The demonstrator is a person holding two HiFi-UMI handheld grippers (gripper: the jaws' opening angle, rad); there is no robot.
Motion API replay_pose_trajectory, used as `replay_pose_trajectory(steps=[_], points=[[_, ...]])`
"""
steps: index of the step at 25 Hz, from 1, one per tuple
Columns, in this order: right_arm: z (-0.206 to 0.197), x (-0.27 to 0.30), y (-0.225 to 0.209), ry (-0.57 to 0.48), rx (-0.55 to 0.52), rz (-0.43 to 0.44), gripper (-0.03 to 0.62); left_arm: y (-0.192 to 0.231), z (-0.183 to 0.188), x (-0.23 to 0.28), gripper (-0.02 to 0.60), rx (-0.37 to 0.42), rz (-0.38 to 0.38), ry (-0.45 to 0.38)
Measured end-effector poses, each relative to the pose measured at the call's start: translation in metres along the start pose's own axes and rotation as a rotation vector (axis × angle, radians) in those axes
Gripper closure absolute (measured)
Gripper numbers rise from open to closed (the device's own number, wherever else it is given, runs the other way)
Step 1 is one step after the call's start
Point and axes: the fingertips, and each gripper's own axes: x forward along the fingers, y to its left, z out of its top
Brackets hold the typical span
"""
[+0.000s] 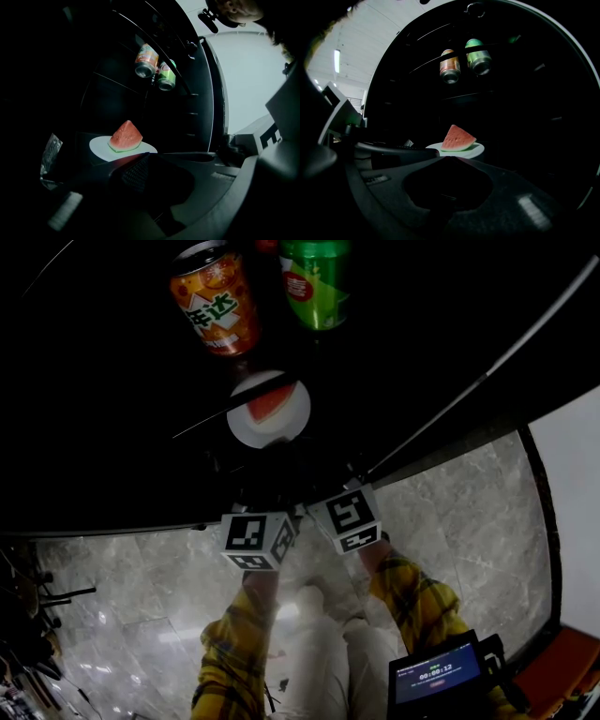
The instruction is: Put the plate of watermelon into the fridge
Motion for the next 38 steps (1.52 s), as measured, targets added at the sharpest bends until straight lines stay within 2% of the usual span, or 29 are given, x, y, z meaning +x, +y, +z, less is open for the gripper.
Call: replay_pose_trajectory(steps=[3,8,17,27,33,38], points=[[-0.001,-0.002,0.001,0.004,0.010,0.006,0.595,-0.003,-0.001,-0.002,0.581,-0.012,0.001,0.003],[0.000,-0.019,0.008,0.030,0.016,0.016,0.595,-0.013,0.003,-0.013,0.581,0.026,0.018,0.020],[0.039,-0.082,0.025,0.043,0.073,0.006,0.595,-0.062,0.046,-0.069,0.581,0.006,0.040,0.027],[0.114,-0.162,0.055,0.057,0.083,-0.009,0.595,-0.119,0.104,-0.150,0.581,-0.013,0.040,0.075],[0.178,-0.214,0.079,0.046,0.052,0.017,0.595,-0.171,0.132,-0.196,0.581,0.022,-0.034,0.082],[0.223,-0.258,0.091,0.027,0.026,0.029,0.595,-0.212,0.167,-0.224,0.581,0.005,-0.103,0.067]])
